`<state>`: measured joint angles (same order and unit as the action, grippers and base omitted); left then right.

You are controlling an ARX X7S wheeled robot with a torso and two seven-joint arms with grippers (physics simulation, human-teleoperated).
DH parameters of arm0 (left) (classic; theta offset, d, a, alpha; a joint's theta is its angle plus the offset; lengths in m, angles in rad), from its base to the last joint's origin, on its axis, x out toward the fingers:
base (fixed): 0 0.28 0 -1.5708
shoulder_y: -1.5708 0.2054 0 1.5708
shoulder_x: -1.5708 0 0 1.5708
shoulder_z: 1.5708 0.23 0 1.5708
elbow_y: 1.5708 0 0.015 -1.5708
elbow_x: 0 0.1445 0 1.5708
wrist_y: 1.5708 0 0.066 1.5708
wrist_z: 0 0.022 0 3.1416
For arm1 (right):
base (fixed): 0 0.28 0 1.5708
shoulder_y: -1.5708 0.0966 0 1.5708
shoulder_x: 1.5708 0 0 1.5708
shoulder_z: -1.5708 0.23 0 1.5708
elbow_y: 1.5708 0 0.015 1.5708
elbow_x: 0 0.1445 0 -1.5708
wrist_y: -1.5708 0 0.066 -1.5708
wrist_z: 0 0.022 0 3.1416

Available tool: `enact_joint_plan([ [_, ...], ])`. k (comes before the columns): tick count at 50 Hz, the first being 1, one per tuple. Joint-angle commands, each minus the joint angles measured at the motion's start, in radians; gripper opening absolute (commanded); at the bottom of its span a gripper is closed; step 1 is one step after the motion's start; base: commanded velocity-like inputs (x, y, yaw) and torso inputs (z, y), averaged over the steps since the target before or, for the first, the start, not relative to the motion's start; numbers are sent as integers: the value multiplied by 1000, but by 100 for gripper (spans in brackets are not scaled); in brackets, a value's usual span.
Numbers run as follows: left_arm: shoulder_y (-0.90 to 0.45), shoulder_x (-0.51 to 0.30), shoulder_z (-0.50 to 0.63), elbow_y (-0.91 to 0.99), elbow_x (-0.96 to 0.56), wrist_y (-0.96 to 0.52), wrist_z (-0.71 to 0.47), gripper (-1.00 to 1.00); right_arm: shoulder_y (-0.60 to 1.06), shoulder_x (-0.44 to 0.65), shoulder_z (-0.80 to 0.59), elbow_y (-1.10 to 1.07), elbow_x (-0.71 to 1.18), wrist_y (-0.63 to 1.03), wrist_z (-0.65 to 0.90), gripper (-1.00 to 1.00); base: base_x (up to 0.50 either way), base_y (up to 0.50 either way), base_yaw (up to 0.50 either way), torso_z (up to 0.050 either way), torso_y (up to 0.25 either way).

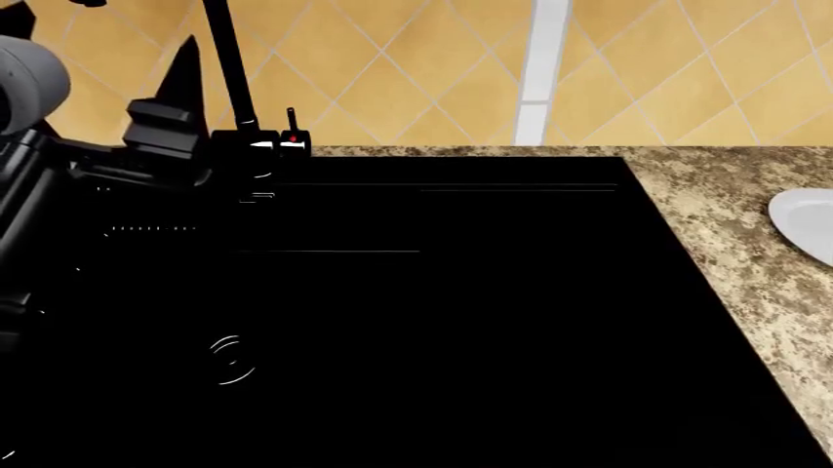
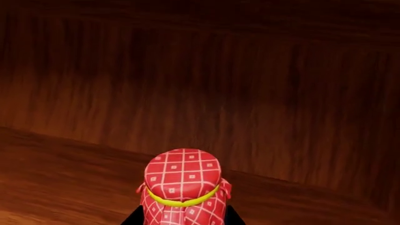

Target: From the different types of pastries on the counter, select a croissant and place it on the cutting board. Then retrieve a jar of jam from the cabinet and place it alongside the croissant on the cutting board.

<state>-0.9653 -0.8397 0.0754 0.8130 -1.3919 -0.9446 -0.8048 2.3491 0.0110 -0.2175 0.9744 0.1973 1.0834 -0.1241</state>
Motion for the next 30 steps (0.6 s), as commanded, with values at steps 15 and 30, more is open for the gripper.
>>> enact_joint_plan([
  [15,8,20,37,6,30,3,6,100,-130,58,164,-574,-63,275,28,-100,-20,0,0,0,0],
  [30,-16,39,65,21,12,-7,-19,100,-212,62,232,-787,-21,341,48,-100,-465,-1,0,0,0],
])
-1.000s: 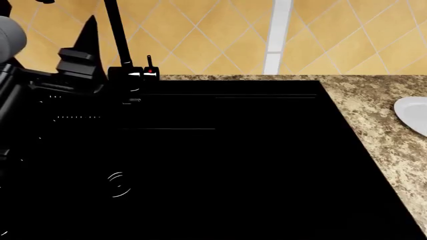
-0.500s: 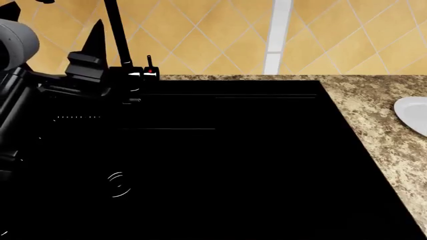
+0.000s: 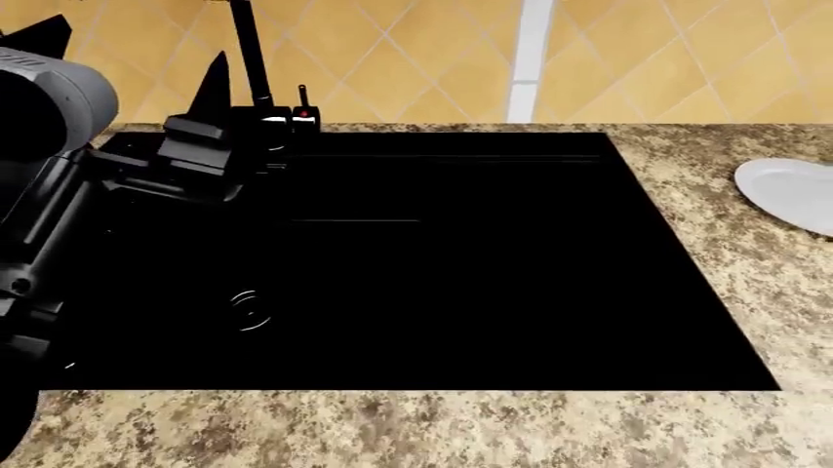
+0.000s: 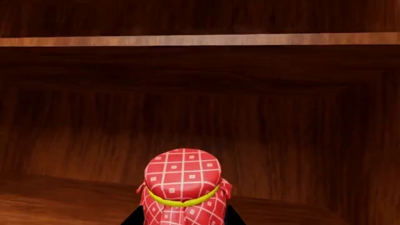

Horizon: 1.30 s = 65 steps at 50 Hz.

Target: From the different types of pastries on the counter, select a croissant and place it on the cutting board. Then retrieve a jar of jam from the cabinet and place it alongside the croissant on the cutting board.

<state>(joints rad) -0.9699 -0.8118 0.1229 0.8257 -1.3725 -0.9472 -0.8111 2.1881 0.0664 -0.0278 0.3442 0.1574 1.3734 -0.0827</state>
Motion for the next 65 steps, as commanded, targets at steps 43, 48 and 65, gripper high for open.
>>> enact_joint_plan([
  [43,81,31,50,14,95,43,40,100,-534,10,49,-478,372,195,98,-100,-176,-196,0,0,0],
  [48,92,40,61,19,110,47,44,100,-601,42,55,-508,446,189,156,-100,0,0,0,0,0],
  [65,204,82,106,29,232,110,94,100,-748,89,78,-552,527,167,220,-100,-47,-366,0,0,0],
])
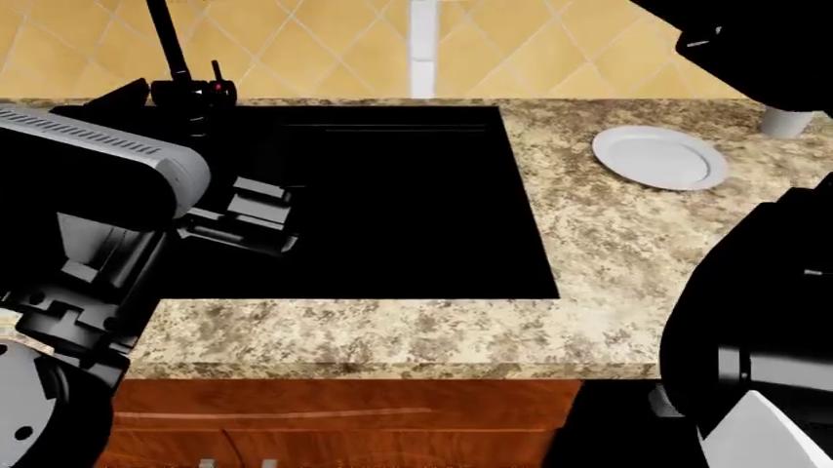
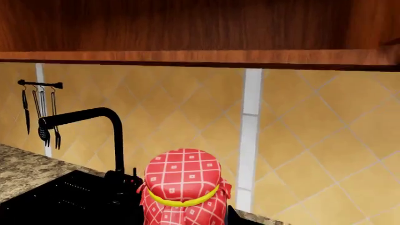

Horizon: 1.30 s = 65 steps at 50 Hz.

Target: From the different types of pastries on the counter, select a croissant and place it on the cutting board. Then retrieve a jar of jam from the cabinet and place it alongside the croissant on the cutting board.

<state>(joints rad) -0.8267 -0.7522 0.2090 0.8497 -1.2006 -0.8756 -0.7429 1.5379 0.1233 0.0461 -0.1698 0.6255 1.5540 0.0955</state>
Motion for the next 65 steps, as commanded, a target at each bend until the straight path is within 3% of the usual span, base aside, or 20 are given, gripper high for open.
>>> enact_joint_plan([
  [1,68,25,21,5,67,45,30,100,-109,35,2,-41,61,-18,43,-100,-77,-500,0,0,0],
  [23,92,33,30,1,88,66,33,100,-191,90,26,-19,75,-58,79,-100,-64,-500,0,0,0],
  [65,70,37,45,-6,81,70,27,100,-157,141,37,-22,145,-54,145,-100,-29,-500,0,0,0],
])
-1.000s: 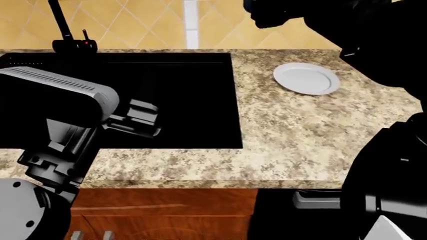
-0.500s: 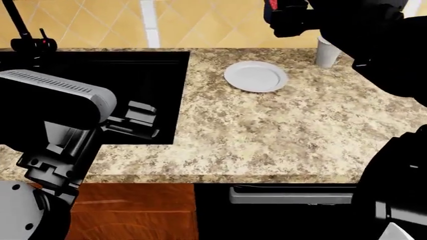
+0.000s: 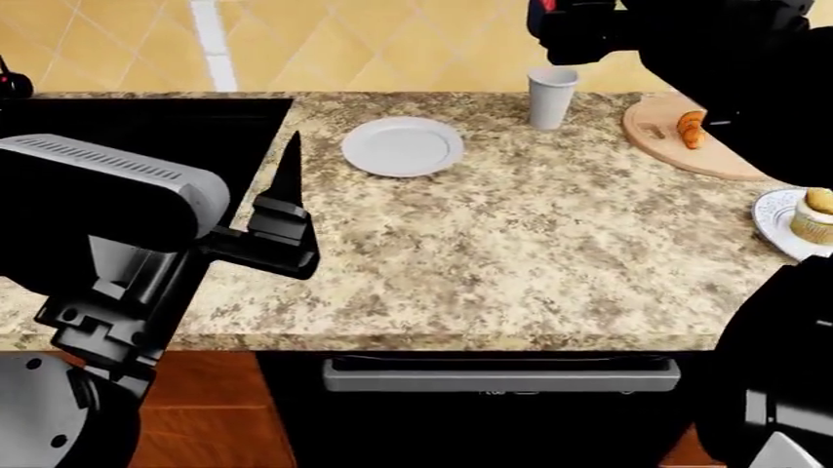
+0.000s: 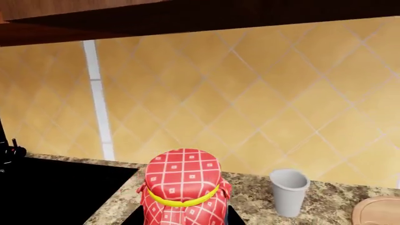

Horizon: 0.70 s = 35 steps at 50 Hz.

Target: From the different types of pastries on the counter, select a croissant and place it on the cutting board. Then retrieve a jar of jam from the cabinet and place it alongside the croissant on the cutting board.

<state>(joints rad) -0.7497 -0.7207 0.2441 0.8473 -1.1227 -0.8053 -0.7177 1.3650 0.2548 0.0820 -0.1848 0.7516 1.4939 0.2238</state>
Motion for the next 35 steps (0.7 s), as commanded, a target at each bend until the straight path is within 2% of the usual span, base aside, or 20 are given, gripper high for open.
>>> enact_joint_plan([
  [1,-8,6,11,-4,3,0,1,100,15,13,0,-7,20,4,17,-100,-20,-500,0,0,0],
  [35,-46,-15,-2,-22,-30,-8,-10,100,69,43,-107,85,62,-20,18,-100,-3,-500,0,0,0],
])
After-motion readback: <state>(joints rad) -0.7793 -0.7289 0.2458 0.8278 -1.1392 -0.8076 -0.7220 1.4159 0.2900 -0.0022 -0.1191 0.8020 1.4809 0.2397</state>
